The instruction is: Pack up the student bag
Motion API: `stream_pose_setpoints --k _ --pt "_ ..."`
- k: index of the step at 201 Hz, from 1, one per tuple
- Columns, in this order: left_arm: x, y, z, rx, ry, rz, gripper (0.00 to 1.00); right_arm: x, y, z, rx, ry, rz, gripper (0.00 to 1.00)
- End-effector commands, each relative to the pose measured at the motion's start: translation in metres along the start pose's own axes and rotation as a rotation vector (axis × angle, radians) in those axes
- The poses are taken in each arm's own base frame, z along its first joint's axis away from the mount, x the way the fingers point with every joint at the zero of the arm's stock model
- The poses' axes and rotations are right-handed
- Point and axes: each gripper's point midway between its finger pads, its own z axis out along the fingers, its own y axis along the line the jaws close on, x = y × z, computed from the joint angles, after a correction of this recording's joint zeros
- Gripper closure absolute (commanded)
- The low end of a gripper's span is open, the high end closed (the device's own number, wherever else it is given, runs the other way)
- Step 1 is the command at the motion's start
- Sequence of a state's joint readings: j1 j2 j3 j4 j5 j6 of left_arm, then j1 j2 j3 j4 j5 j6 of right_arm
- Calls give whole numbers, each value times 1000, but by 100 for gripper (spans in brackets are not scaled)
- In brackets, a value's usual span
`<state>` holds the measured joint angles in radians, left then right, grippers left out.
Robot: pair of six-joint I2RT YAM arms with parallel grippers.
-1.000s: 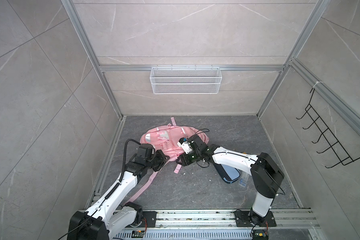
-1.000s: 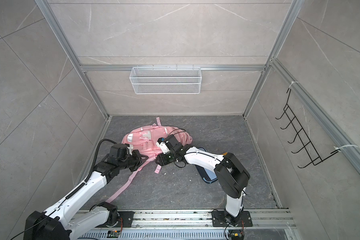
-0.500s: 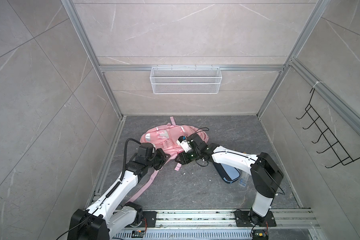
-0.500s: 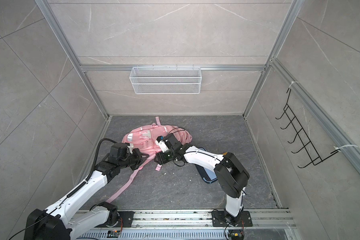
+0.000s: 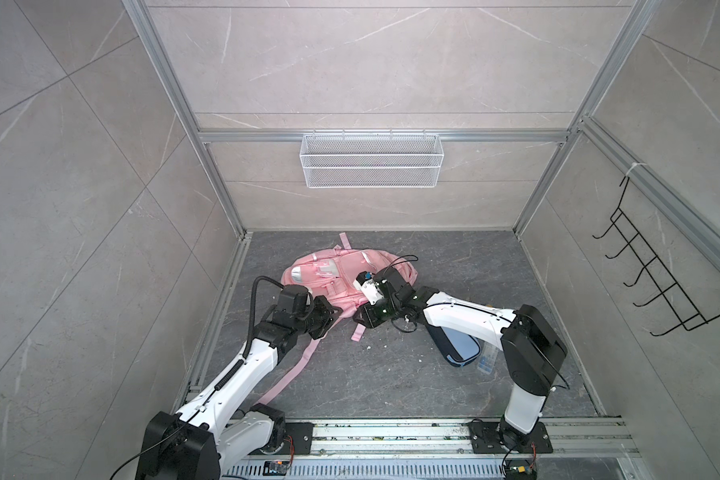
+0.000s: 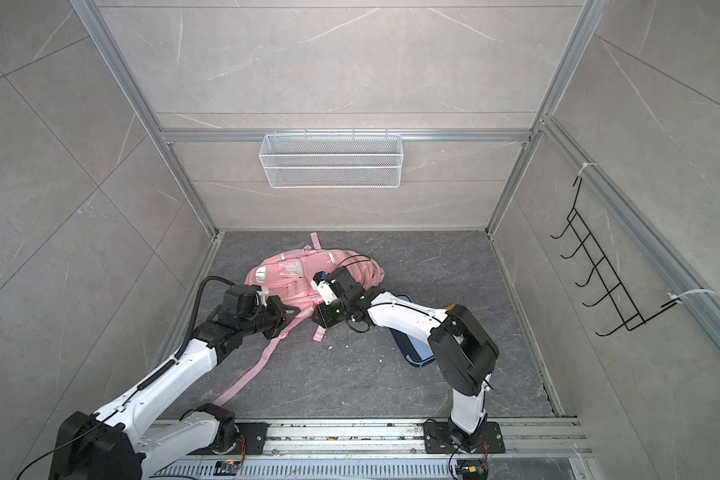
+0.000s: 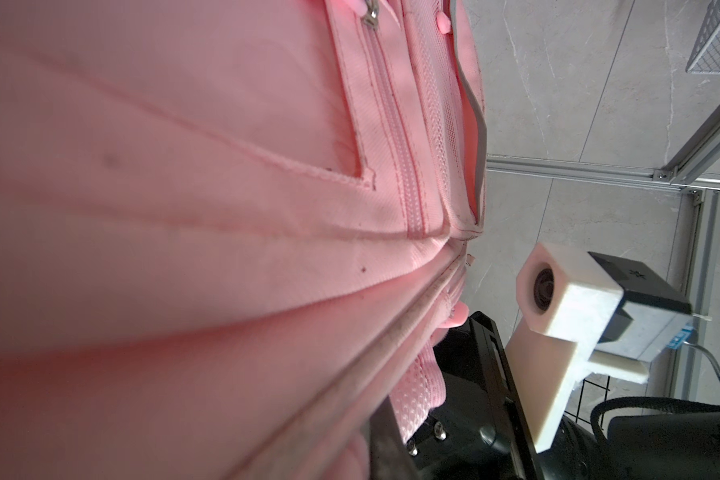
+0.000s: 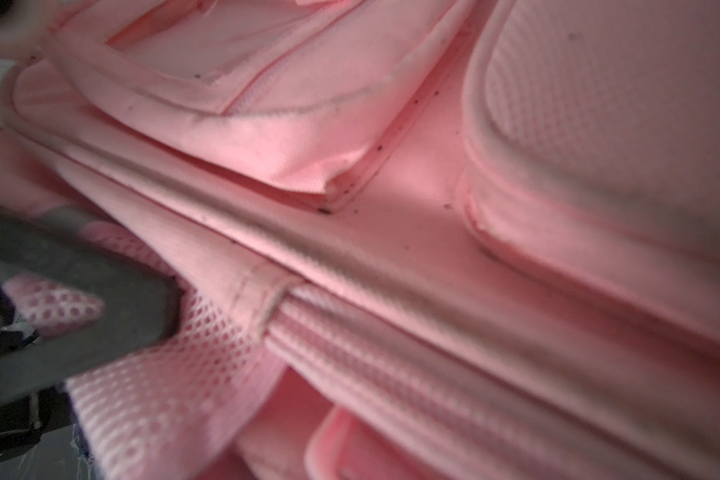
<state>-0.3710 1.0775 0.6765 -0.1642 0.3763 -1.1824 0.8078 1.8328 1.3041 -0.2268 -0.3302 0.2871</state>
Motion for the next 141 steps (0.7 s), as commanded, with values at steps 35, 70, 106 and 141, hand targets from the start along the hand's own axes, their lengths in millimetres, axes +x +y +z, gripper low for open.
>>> stream_pose_setpoints --k 35,70,106,141 --pt "8 -51 -6 185 56 88 100 -31 -3 -10 50 -90 -47 94" --pt "4 -46 -6 173 50 74 100 -29 -11 -20 111 -93 -49 100" --pt "-17 -29 -15 114 -28 50 100 -6 -33 -22 196 -45 20 100" --pt "-37 -2 -25 41 -97 24 100 14 -58 -35 252 -14 141 100"
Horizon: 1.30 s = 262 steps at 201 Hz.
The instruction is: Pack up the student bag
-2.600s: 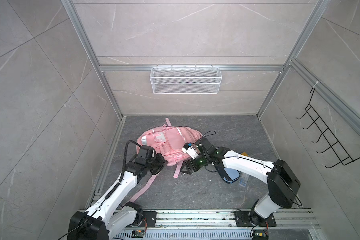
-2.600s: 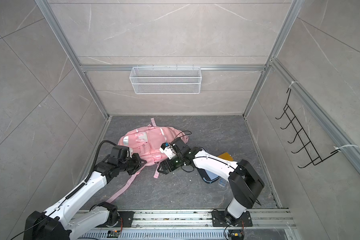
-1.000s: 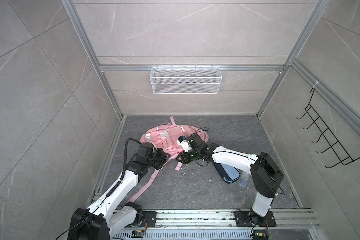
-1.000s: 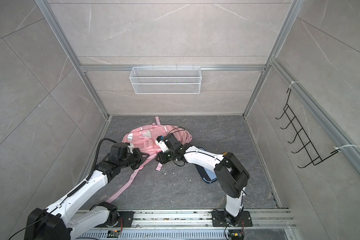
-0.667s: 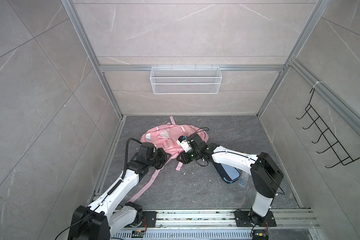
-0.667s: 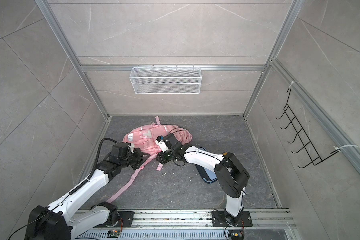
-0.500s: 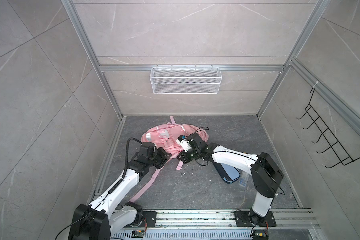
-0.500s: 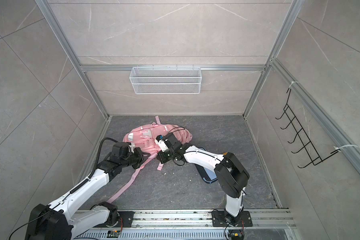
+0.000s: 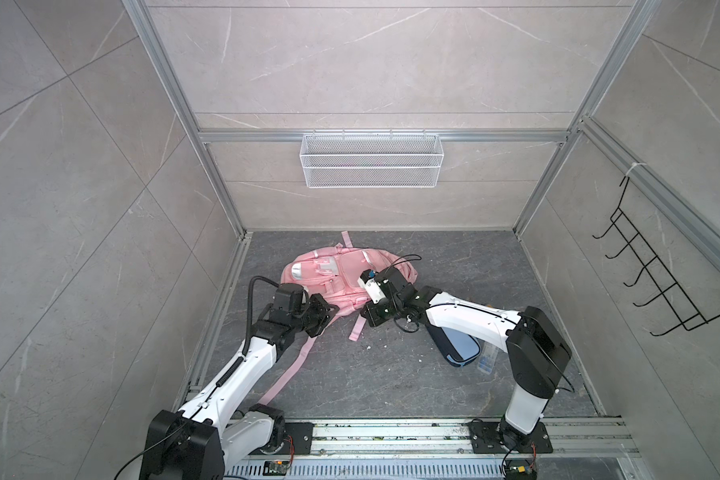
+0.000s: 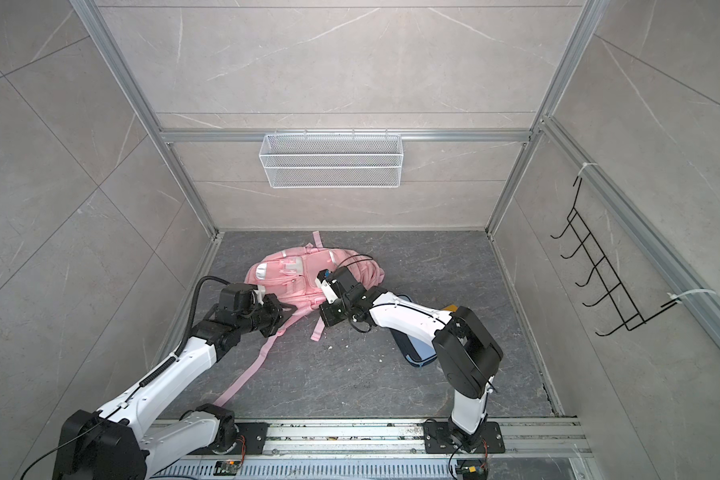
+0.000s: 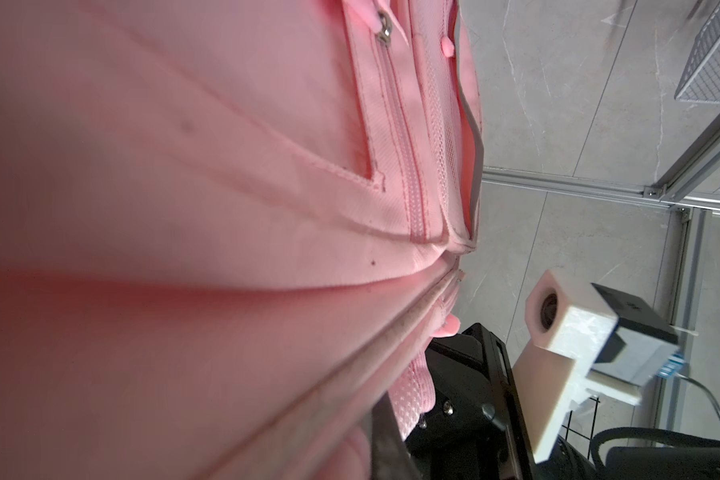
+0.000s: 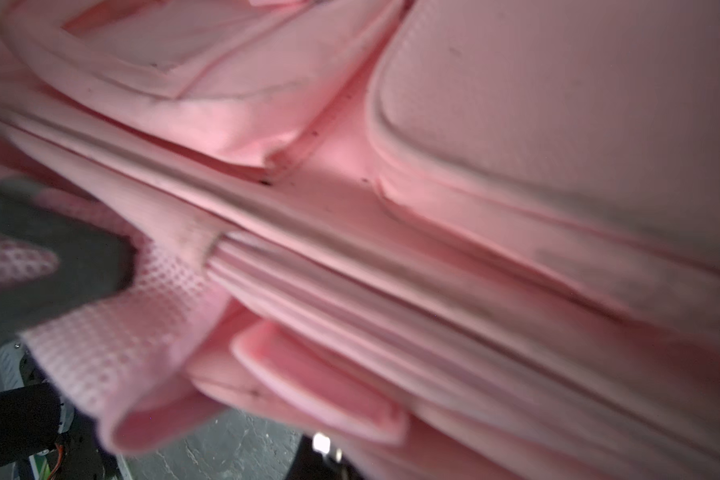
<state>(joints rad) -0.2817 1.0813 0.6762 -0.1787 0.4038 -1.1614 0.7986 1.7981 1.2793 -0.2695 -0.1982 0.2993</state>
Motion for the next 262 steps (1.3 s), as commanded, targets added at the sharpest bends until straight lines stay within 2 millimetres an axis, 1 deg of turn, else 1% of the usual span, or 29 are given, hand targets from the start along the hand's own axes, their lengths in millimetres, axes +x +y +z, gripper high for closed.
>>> stream_pose_setpoints --k 1,18,43,51,60,74,91,106,115,131,132,135,138,142,156,158,159,160,163,164,167,173,193,206,216,225,237,250,262 --pt "-16 -12 -18 54 -58 59 100 10 -36 -19 114 5 117 100" --pt "-25 1 -23 23 -83 37 100 19 -53 -25 148 20 173 100" --pt "-41 17 -33 -17 -123 11 100 31 -84 -41 199 13 268 100" --pt "-46 21 -36 -33 -134 18 100 32 -92 -46 206 1 289 100" --pt "-51 25 -38 -52 -140 30 100 33 -96 -51 204 -13 299 100" --pt "-60 30 -39 -75 -153 46 100 32 -100 -54 196 -14 278 100" --pt "-68 38 -34 -86 -144 44 100 37 -101 -49 196 33 217 100" --pt "-75 38 -31 -92 -141 67 100 39 -98 -45 183 65 178 100" --pt "-80 33 -28 -87 -139 90 100 38 -95 -42 168 71 155 100" --pt "-88 26 -21 -90 -108 117 100 34 -86 -38 133 77 114 100" --pt "-88 26 -21 -95 -104 120 98 34 -84 -38 129 78 110 100" --pt "-90 24 -20 -102 -99 127 87 33 -83 -37 122 80 103 100" --pt "-91 23 -20 -111 -91 134 73 33 -80 -35 113 85 95 100" --pt "-91 21 -19 -124 -82 147 61 32 -75 -33 100 87 82 100" --pt "-89 17 -23 -202 -78 202 28 30 -57 -26 54 99 34 100" --pt "-89 16 -25 -213 -82 214 23 29 -54 -25 48 100 29 100" --pt "-90 16 -26 -219 -85 217 18 29 -53 -24 44 101 27 100" --pt "-88 16 -25 -224 -82 223 18 29 -51 -23 40 102 24 100" --pt "-88 16 -28 -240 -88 232 8 29 -47 -21 31 105 18 100" --pt "-87 16 -28 -245 -85 237 8 28 -45 -21 26 104 15 100" --pt "-84 17 -28 -257 -80 243 3 28 -42 -20 18 106 10 100" --pt "-79 18 -30 -276 -72 255 1 28 -33 -16 -4 112 -2 100" --pt "-54 31 -37 -302 -33 229 1 28 1 -3 -74 131 -42 100" --pt "-38 41 -45 -319 -24 211 1 27 25 0 -116 134 -75 100" --pt "-26 48 -54 -332 -27 202 1 27 40 1 -141 132 -89 100" --pt "-16 50 -59 -321 -25 188 1 28 51 2 -166 131 -95 100" --pt "-1 51 -61 -278 -4 154 1 30 65 4 -197 135 -100 100" --pt "15 54 -59 -238 19 111 1 35 77 7 -223 149 -113 100" --pt "26 57 -54 -212 26 84 1 39 88 11 -243 166 -130 100"
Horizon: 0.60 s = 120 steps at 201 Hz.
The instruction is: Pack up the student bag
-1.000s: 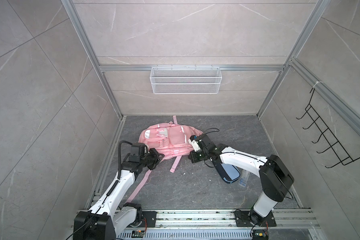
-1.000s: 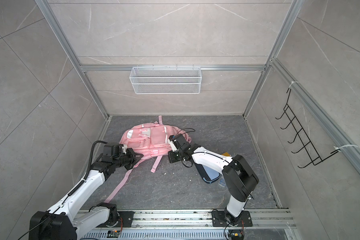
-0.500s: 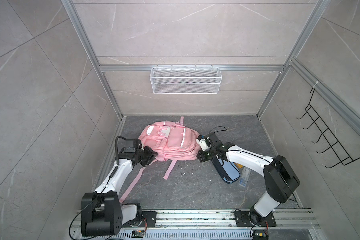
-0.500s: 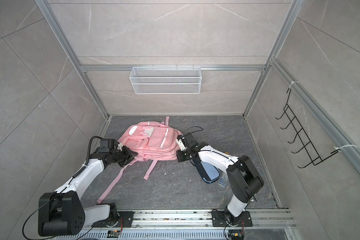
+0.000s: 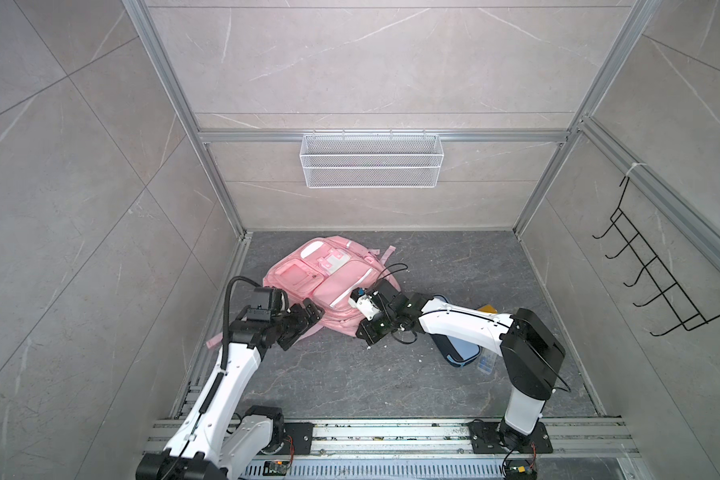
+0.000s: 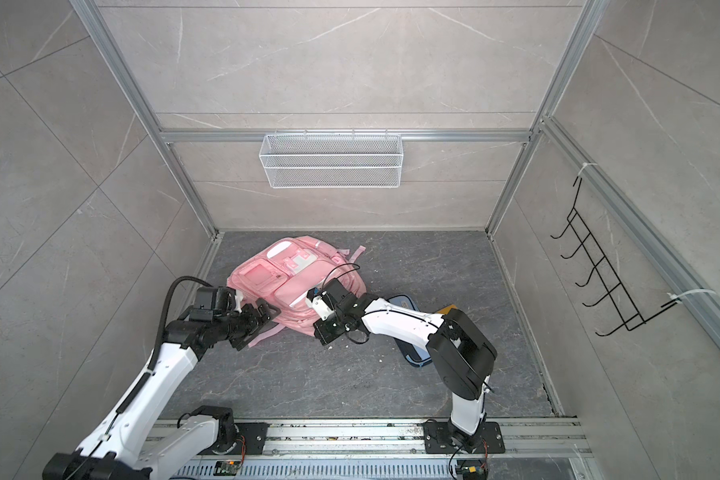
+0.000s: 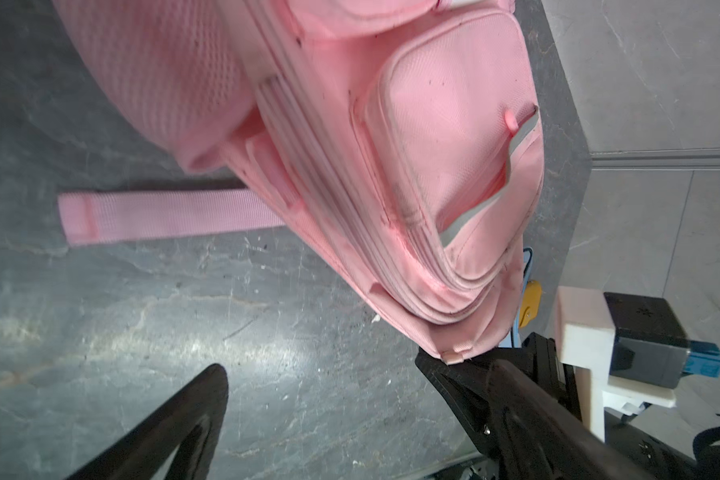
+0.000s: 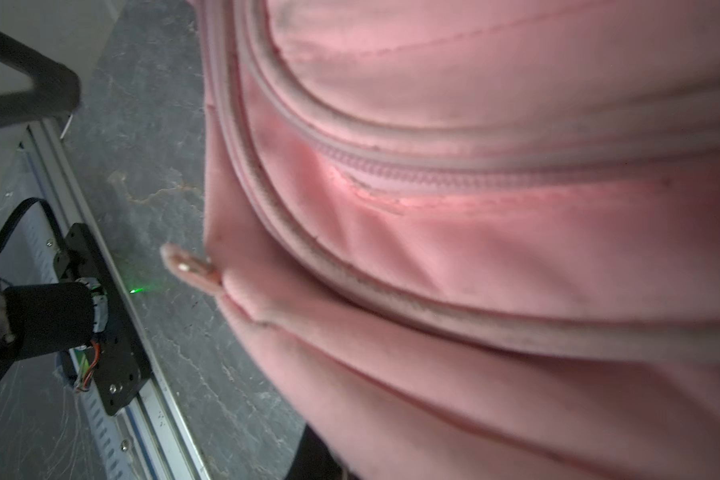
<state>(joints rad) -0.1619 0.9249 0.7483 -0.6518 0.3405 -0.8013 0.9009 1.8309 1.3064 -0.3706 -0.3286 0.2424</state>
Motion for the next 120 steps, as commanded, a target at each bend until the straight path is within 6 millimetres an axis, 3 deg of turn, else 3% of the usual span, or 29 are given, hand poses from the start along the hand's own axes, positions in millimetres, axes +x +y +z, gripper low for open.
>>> stream_pose_setpoints --k 1,24,56,120 --pt "26 2 5 34 51 -95 1 -11 30 5 -89 -6 -32 100" --pt "36 5 23 66 49 -144 1 -9 49 12 -132 20 -71 100" --pt "32 -4 47 146 18 -195 1 -1 60 16 -155 42 -95 100" --pt "33 -19 65 185 48 -156 25 17 62 16 -143 86 -141 100"
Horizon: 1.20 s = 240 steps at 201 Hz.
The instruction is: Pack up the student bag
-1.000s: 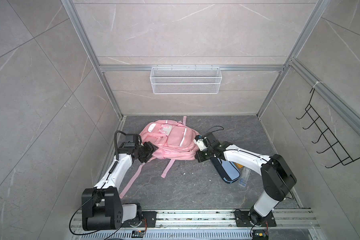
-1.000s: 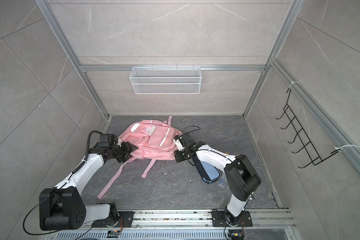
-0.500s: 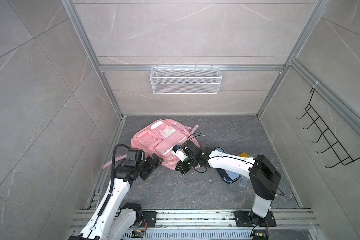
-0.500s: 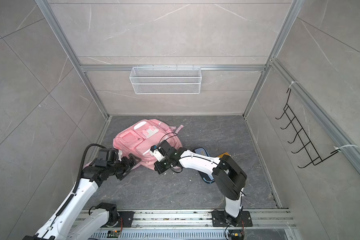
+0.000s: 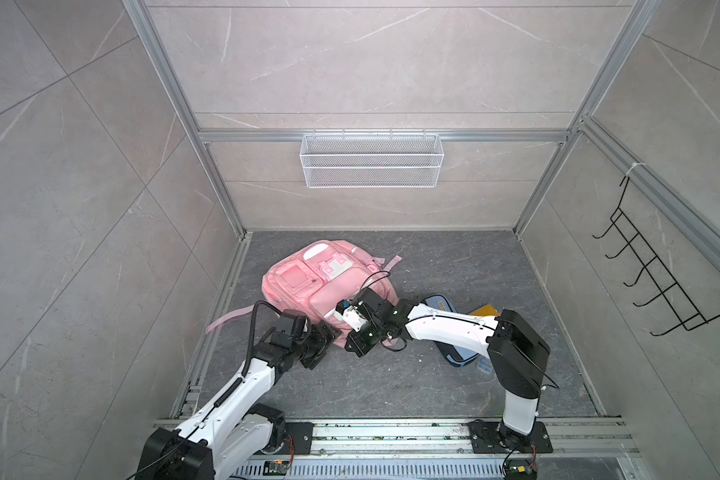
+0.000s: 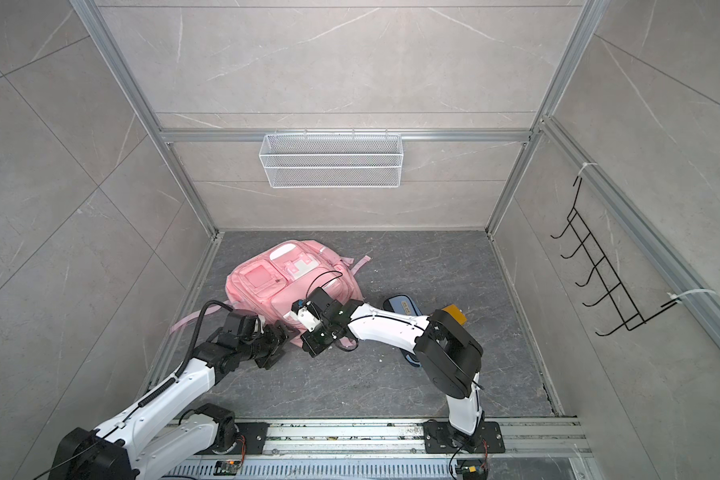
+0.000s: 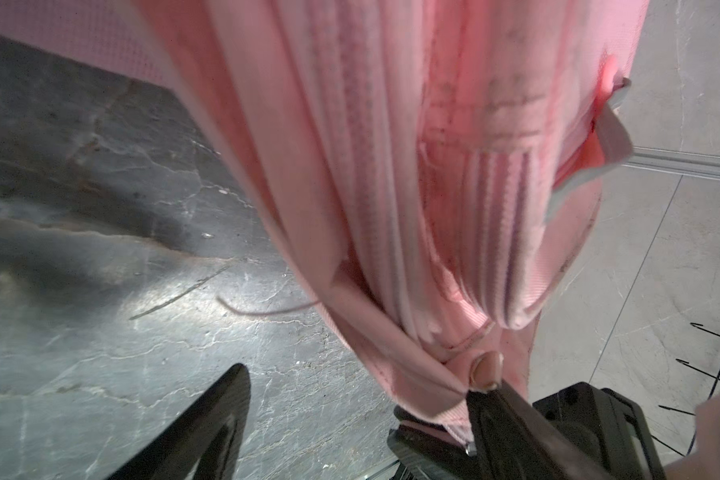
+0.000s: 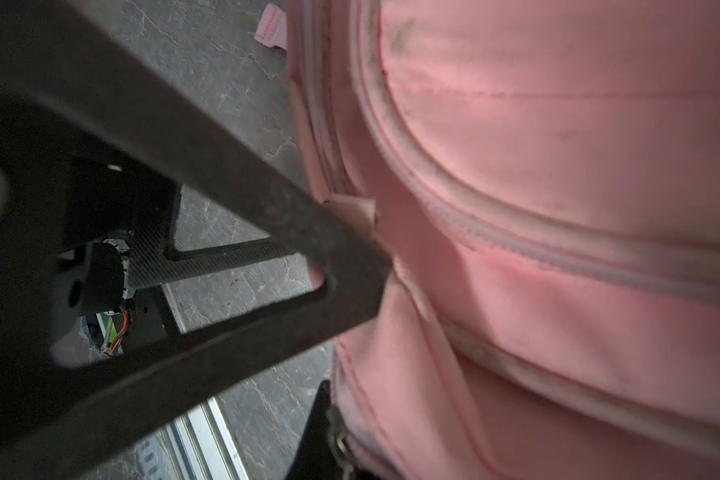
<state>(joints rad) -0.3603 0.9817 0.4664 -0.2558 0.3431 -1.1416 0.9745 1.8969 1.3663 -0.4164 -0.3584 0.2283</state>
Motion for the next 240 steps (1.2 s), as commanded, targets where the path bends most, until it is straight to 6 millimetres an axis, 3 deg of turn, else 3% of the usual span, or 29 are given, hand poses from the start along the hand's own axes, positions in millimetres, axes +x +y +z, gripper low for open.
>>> stream_pose_setpoints --k 1,37,64,105,133,171,217,240 --pt "-13 -33 -1 122 -48 27 26 1 32 -4 -87 2 -90 100" --pt "-12 -30 10 137 -48 -13 63 11 32 -9 -98 0 -68 100" --pt "-11 -23 10 123 -72 -23 100 19 22 -14 -36 -1 -47 100" --pt "-15 -8 0 75 -132 -20 100 29 -14 -25 128 9 45 100" --pt "-20 -1 -12 5 -161 30 100 42 -50 -46 289 55 99 100" --pt "-33 4 -29 -61 -211 72 100 62 -80 -73 364 92 143 100" --pt "-52 -2 -40 -65 -205 106 100 74 -138 -104 443 116 254 100" --pt "-60 -5 -41 -111 -179 155 100 81 -160 -107 481 174 289 100"
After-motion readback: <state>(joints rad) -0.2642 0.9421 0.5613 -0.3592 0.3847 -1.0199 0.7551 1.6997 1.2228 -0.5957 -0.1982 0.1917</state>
